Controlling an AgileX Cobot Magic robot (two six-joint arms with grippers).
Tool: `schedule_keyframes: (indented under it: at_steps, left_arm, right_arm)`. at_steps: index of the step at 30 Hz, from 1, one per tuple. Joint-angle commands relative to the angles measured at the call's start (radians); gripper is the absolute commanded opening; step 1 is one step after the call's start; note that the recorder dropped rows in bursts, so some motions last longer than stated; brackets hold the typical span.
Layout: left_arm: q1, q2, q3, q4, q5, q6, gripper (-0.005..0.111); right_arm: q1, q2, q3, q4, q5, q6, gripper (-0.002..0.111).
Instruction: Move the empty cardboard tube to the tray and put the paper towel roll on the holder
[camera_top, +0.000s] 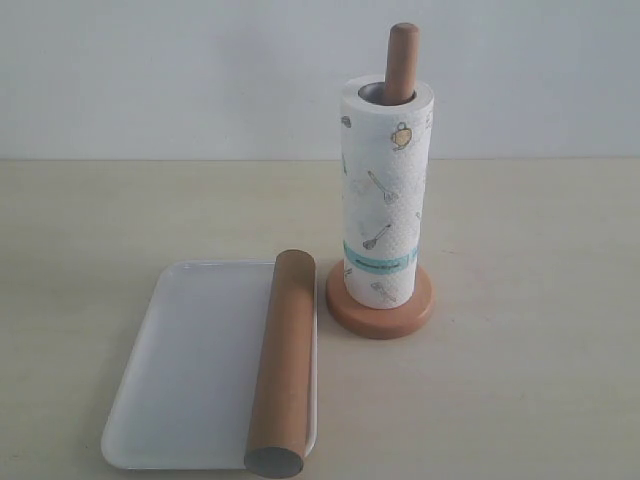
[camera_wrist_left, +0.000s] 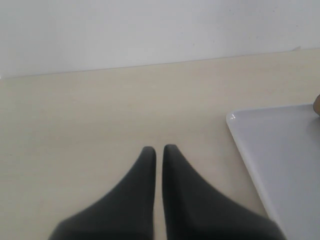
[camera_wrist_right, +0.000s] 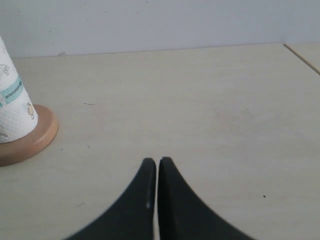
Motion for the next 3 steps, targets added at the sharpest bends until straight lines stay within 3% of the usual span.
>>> schedule_keyframes:
  at_steps: [1,3]
  left_arm:
    - [0.002,-0.003,0.003,-0.004,0.001,-0.008,0.004]
    - [0.002,-0.003,0.003,-0.004,0.001,-0.008,0.004]
  right_arm:
    - [-0.001,-0.004,0.000,0.003,-0.010,-0.006,0.001]
    - [-0.001,-0.004,0.000,0.003,-0.010,-0.006,0.001]
